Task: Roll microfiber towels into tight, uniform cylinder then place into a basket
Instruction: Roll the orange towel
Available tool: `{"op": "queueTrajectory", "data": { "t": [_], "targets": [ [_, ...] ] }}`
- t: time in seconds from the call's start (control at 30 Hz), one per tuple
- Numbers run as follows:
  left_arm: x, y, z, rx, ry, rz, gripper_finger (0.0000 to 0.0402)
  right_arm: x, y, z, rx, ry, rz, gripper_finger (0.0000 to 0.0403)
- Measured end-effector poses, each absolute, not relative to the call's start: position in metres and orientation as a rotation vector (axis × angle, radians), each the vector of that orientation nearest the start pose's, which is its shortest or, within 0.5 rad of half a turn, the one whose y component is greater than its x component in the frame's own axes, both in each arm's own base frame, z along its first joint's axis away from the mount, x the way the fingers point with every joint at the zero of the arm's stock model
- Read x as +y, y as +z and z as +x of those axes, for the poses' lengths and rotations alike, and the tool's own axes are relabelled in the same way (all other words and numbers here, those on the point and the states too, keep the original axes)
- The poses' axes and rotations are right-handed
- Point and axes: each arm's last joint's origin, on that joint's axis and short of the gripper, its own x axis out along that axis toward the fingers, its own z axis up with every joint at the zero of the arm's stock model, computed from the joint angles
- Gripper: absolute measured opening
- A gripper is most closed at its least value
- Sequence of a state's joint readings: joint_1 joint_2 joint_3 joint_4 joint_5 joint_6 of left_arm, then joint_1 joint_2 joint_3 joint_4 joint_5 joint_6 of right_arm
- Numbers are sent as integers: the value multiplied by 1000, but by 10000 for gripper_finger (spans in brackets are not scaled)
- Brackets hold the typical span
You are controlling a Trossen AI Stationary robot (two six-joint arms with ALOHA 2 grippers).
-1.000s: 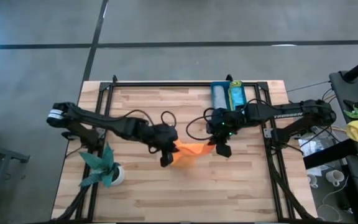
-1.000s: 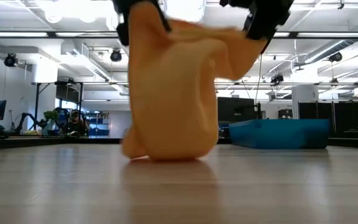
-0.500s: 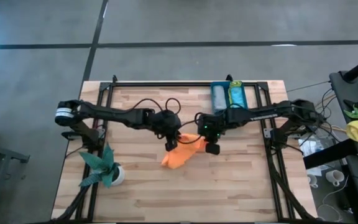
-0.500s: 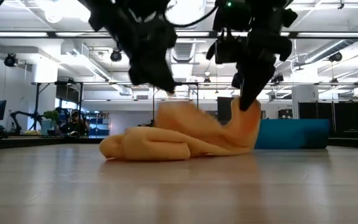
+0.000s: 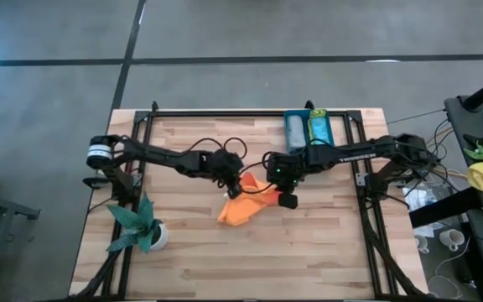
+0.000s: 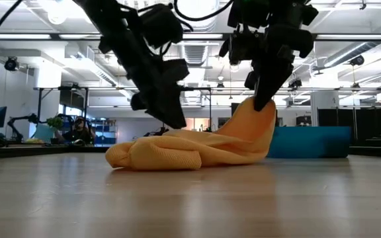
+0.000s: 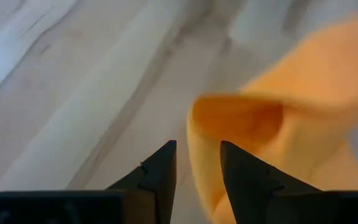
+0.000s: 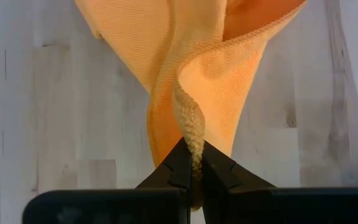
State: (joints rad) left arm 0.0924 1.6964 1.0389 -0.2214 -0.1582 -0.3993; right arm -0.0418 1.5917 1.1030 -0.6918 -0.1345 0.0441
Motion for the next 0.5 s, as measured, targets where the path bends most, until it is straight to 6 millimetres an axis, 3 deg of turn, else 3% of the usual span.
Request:
{"op": "queueTrajectory", "data": {
  "t": [0.13,0.3,0.5],
  "targets": [
    [43,185,352,734,443,-514,127,-9,216,307,1177,55,142,9],
    [50,166,352,747,586,-795,186,-9,216,306,1178,56,142,9],
    [48,161,357,742,573,-809,205,-9,216,309,1148,66,125,9]
  ]
}}
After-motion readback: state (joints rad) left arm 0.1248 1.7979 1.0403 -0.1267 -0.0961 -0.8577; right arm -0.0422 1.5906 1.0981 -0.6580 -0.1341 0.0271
